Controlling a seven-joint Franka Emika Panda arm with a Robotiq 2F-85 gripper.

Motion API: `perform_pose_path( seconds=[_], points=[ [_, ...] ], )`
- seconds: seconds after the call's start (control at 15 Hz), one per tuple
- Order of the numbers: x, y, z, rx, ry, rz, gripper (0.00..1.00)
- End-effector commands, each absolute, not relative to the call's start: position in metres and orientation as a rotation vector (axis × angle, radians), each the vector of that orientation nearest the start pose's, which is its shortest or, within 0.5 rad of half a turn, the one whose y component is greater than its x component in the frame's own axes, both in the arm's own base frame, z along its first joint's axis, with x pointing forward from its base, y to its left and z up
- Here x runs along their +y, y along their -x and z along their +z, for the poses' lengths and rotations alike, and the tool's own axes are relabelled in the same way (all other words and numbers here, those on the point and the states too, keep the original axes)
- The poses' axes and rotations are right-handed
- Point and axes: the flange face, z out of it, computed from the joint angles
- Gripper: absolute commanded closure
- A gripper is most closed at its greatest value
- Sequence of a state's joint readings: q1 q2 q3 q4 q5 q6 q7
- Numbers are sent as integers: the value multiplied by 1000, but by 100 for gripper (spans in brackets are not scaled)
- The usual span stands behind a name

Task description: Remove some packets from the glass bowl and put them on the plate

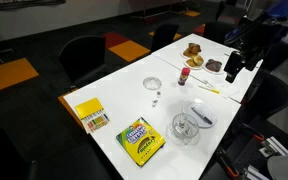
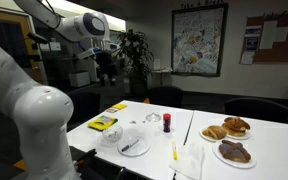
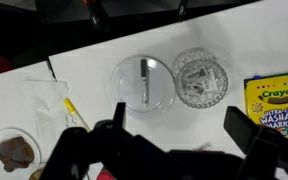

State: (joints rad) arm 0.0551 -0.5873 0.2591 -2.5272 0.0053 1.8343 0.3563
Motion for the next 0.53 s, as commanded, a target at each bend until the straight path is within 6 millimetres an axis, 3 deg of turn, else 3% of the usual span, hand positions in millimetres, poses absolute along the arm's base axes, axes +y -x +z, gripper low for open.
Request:
perform_pose_path(
  seconds=[0.0, 0.13, 0.47],
  points=[
    [114, -342, 458, 156, 3304, 121, 0],
    [118, -343, 439, 139, 3308, 128, 0],
    [123, -347, 402, 73, 3305, -43, 0]
  ],
)
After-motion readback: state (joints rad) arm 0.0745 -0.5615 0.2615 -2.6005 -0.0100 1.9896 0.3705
